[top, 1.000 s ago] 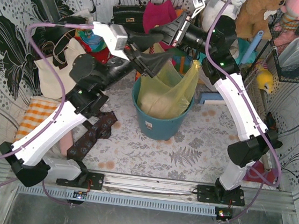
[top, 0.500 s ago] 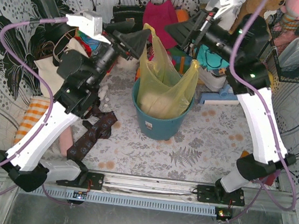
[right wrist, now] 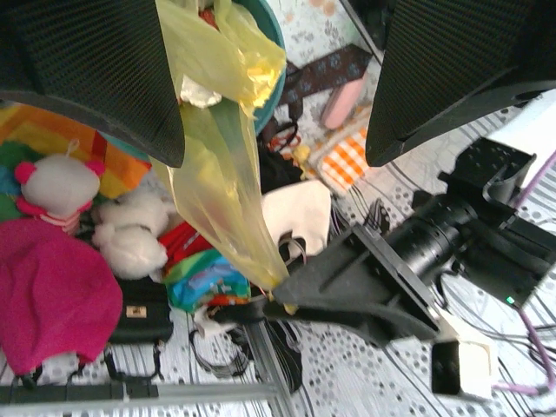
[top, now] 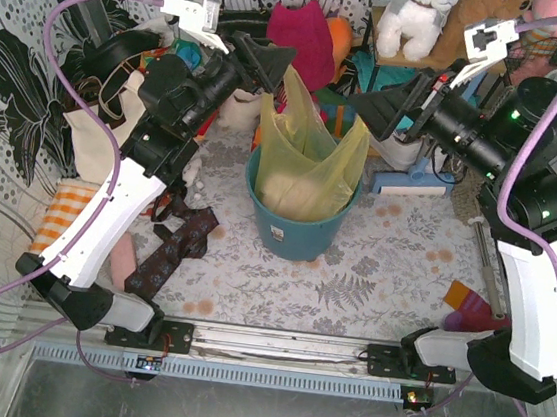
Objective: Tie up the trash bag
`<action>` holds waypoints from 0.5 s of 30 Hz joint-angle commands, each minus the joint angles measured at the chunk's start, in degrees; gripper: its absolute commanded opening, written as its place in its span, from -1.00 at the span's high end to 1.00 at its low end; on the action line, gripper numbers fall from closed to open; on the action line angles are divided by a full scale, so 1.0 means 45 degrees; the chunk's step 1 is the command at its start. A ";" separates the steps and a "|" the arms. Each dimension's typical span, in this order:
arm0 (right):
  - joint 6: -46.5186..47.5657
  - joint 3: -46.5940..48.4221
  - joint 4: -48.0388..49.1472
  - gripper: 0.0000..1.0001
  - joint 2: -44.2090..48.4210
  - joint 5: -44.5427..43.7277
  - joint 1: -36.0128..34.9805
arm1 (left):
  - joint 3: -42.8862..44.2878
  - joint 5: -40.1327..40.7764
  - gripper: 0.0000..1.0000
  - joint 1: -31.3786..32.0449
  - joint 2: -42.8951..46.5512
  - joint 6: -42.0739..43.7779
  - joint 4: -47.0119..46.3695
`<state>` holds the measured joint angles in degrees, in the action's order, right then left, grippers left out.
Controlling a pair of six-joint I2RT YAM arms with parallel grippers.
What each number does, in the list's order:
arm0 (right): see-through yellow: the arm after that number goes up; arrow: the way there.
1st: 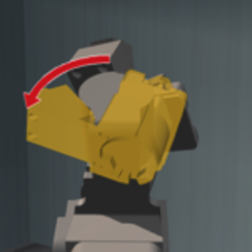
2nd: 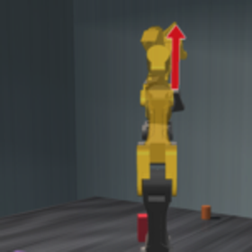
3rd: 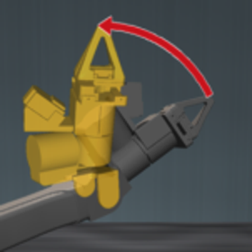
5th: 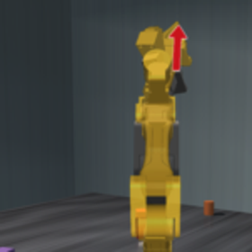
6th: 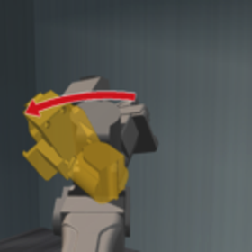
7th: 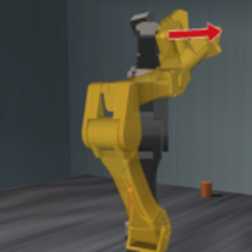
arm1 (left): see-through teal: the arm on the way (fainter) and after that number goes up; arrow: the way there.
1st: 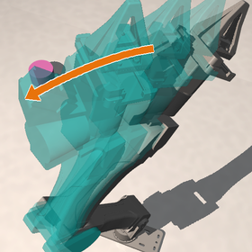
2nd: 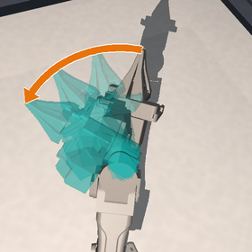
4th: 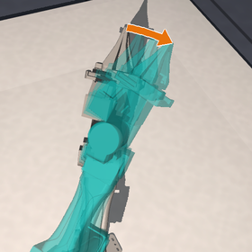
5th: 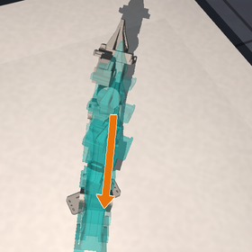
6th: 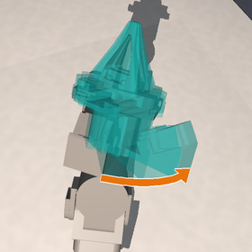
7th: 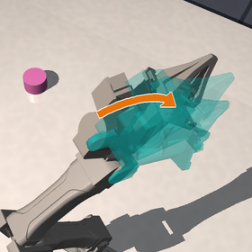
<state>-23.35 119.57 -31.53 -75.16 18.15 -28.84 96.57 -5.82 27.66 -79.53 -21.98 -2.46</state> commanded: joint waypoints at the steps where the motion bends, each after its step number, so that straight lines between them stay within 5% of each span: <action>1: 0.0641 -0.0401 -0.1289 -0.67 0.0124 0.0003 -0.0046 | 0.0153 -0.0002 -0.21 -0.0054 0.0106 -0.0002 -0.0044; 6: 0.0912 -0.0965 -0.1473 -0.55 0.0148 0.0192 -0.0050 | 0.0084 -0.0363 0.05 -0.0054 0.0061 -0.0205 -0.0248; 10: 0.1142 -0.1370 -0.1560 -0.40 0.0315 0.0149 -0.0038 | 0.0222 -0.0528 0.00 -0.0054 -0.0099 -0.0286 -0.0215; 15: 0.1224 -0.1887 -0.1723 -0.49 0.0671 0.0473 -0.0053 | 0.0430 -0.0636 -0.08 -0.0055 -0.0330 -0.0326 -0.0075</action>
<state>-19.55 112.55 -38.85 -74.50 18.68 -28.84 96.66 -7.60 27.64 -79.90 -22.94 -2.11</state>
